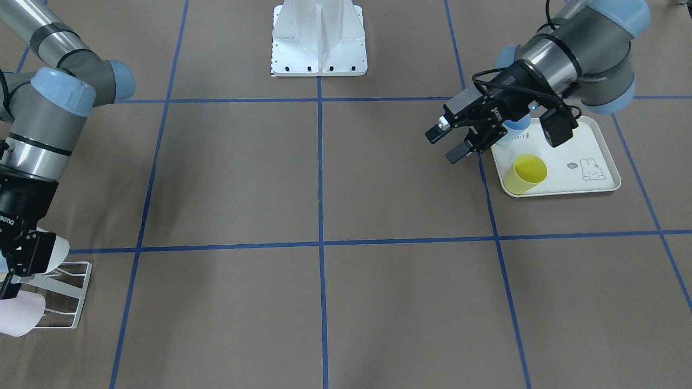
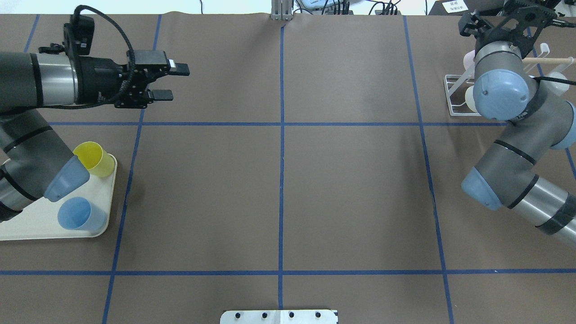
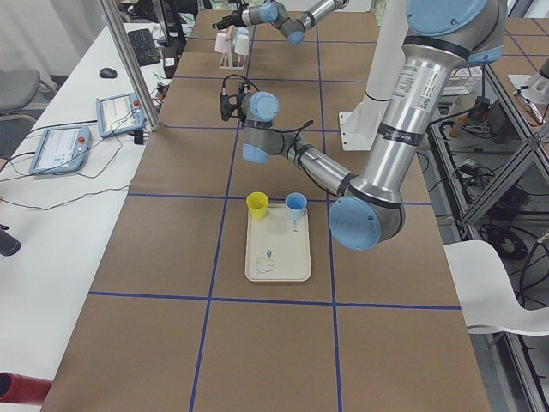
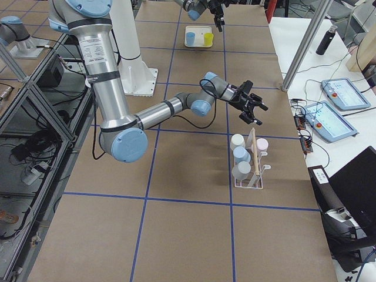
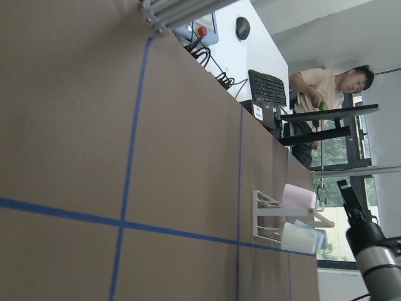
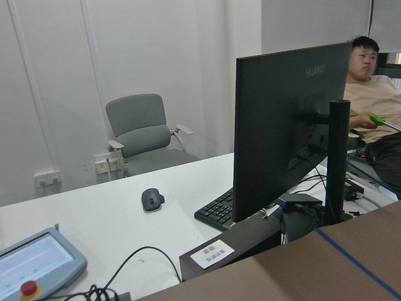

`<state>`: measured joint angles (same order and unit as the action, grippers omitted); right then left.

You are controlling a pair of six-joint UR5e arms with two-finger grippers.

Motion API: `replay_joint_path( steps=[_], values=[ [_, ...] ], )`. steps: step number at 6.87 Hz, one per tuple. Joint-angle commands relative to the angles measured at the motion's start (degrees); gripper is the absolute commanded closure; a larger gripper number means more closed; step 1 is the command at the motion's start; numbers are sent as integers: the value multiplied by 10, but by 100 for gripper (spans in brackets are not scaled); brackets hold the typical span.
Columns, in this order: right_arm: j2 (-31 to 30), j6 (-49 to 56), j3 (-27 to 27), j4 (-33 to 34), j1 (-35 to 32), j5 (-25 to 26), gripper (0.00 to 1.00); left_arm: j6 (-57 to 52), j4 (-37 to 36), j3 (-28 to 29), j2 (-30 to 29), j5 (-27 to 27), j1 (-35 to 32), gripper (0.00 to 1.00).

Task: Transfer IKEA cup to right arm and place on rack

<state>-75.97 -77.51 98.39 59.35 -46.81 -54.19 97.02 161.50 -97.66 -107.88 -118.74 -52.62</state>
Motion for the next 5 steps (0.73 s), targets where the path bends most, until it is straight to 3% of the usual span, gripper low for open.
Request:
replay_joint_path(
  steps=[1, 4, 5],
  values=[
    [-35, -3, 79, 1, 45, -37, 0, -153, -69, -31, 82, -25, -40, 0],
    [-35, -18, 90, 1, 108, -45, 0, -429, -285, -86, 160, -22, -71, 0],
    [-35, -18, 90, 1, 126, -44, 0, -433, -316, -88, 193, -25, -66, 0]
  ],
)
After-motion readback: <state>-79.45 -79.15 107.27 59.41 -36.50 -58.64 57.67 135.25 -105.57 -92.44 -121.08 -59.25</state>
